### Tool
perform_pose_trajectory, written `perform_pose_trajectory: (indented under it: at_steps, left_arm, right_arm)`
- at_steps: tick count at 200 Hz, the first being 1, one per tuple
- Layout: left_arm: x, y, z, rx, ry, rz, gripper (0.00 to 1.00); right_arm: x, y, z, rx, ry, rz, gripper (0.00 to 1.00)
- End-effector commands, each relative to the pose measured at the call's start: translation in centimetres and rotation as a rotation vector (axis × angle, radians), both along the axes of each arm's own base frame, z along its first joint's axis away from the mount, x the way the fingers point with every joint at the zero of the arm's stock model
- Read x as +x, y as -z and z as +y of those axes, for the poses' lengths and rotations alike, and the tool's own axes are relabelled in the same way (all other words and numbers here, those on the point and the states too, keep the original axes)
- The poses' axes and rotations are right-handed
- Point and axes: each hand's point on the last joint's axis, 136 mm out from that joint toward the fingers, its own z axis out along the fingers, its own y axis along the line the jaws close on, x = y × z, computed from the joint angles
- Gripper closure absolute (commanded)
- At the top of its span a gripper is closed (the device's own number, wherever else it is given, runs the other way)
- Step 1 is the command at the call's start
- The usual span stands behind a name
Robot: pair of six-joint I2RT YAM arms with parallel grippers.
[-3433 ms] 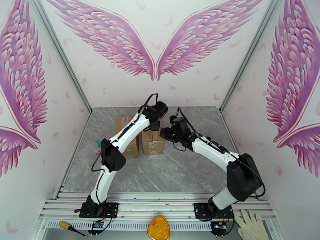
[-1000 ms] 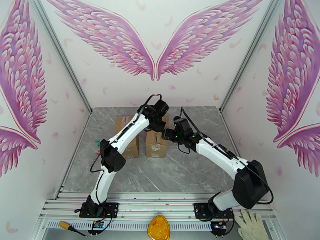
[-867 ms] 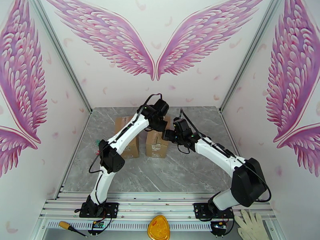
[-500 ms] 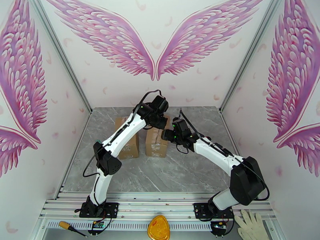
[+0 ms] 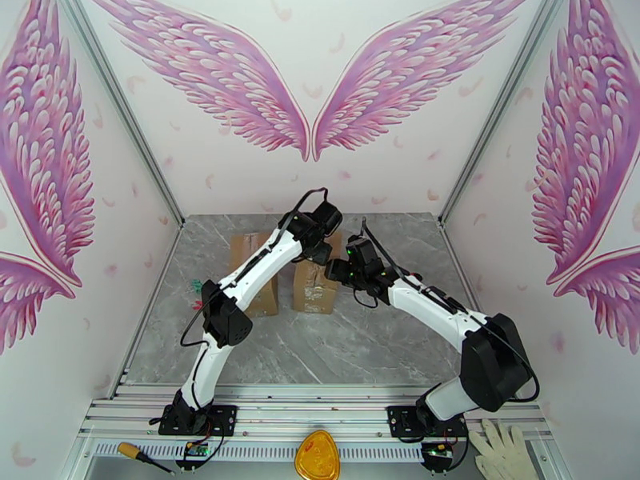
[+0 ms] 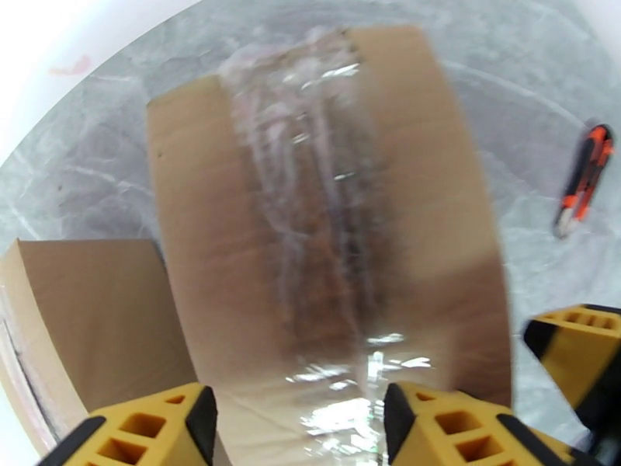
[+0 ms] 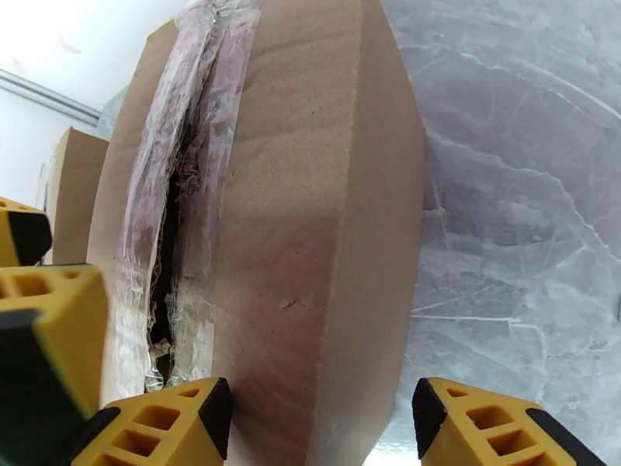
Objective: Unpack the express box
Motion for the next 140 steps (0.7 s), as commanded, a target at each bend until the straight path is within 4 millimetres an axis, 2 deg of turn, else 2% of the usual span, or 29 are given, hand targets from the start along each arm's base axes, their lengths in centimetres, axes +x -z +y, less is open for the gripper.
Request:
perform_pose_trajectory:
  at_steps: [1, 21, 51, 75, 114, 140]
  left_arm:
    - [-0.9, 2.5, -1.1, 0.060, 0.028, 0.039, 0.29]
    - [-1.0, 2.8, -2.1, 0.032, 0.042, 0.043, 0.18]
    - [-0.8, 3.9, -2.2, 0.059, 0.034, 0.046, 0.13]
    - [-0.8, 4.7, -2.7, 0.063, 0.030, 0.049, 0.02]
    - [-0.9, 5.5, -3.8, 0.015, 0.021, 0.069, 0.01]
    - [-0.8, 4.8, -4.4, -0.044, 0.018, 0.081, 0.01]
  right_arm:
    - [-0.6, 2.6, -0.6, -0.054, 0.012, 0.068, 0.34]
    - [-0.5, 2.7, -0.3, -0.044, 0.004, 0.075, 0.35]
    - [-0.3, 2.7, 0.0, -0.037, 0.002, 0.079, 0.37]
    - [-0.2, 2.7, 0.1, -0.034, 0.000, 0.083, 0.38]
    - [-0.2, 2.9, 0.2, -0.030, 0.000, 0.090, 0.38]
    - [-0.2, 3.0, 0.3, -0.026, -0.002, 0.093, 0.39]
